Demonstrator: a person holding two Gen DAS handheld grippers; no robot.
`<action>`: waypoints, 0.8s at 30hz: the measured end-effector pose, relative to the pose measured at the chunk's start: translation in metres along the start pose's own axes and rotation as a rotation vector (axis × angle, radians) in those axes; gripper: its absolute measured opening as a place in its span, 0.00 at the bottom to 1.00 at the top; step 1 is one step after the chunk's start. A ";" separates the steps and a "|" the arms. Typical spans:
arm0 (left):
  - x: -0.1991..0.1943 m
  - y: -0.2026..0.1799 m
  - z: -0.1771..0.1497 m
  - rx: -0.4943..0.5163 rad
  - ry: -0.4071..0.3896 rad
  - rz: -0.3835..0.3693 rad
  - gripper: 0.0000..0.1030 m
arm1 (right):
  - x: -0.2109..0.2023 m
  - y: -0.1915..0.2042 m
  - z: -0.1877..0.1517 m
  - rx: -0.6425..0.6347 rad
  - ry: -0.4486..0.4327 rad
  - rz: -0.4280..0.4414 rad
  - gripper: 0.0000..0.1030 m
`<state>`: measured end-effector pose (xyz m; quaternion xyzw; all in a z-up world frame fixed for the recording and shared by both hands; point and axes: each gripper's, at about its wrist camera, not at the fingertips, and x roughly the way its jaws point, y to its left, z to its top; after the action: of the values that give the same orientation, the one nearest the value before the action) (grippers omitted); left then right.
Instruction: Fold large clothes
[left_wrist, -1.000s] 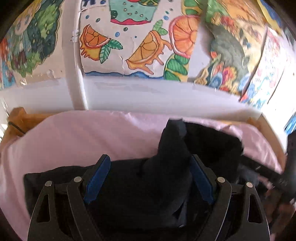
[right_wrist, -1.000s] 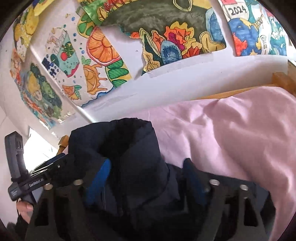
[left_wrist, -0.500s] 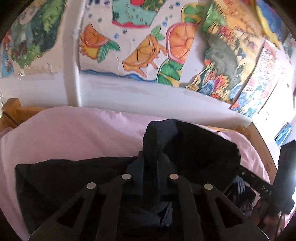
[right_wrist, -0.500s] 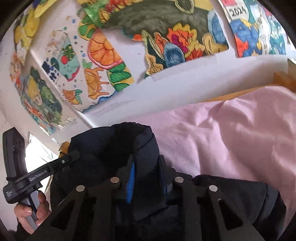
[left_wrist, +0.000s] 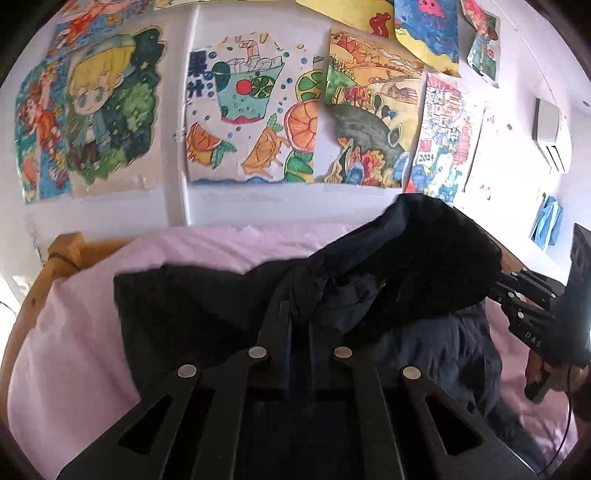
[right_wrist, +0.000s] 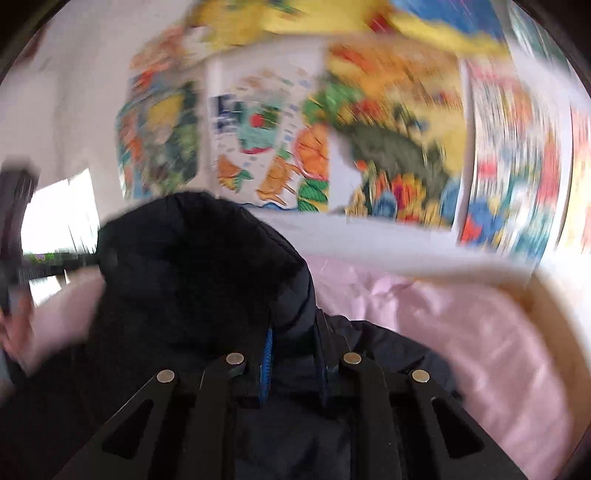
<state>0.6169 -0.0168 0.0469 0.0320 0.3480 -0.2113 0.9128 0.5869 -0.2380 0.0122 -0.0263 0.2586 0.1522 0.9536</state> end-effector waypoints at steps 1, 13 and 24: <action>-0.003 0.000 -0.011 -0.004 0.003 0.004 0.04 | -0.007 0.009 -0.010 -0.047 -0.012 -0.013 0.17; 0.022 0.006 -0.080 0.009 0.077 0.007 0.04 | -0.001 0.063 -0.102 -0.551 -0.032 -0.210 0.15; -0.037 0.028 -0.061 -0.119 -0.017 -0.167 0.33 | 0.025 0.074 -0.135 -0.712 -0.054 -0.326 0.15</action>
<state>0.5659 0.0345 0.0228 -0.0530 0.3537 -0.2659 0.8952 0.5199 -0.1778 -0.1149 -0.3924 0.1570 0.0794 0.9028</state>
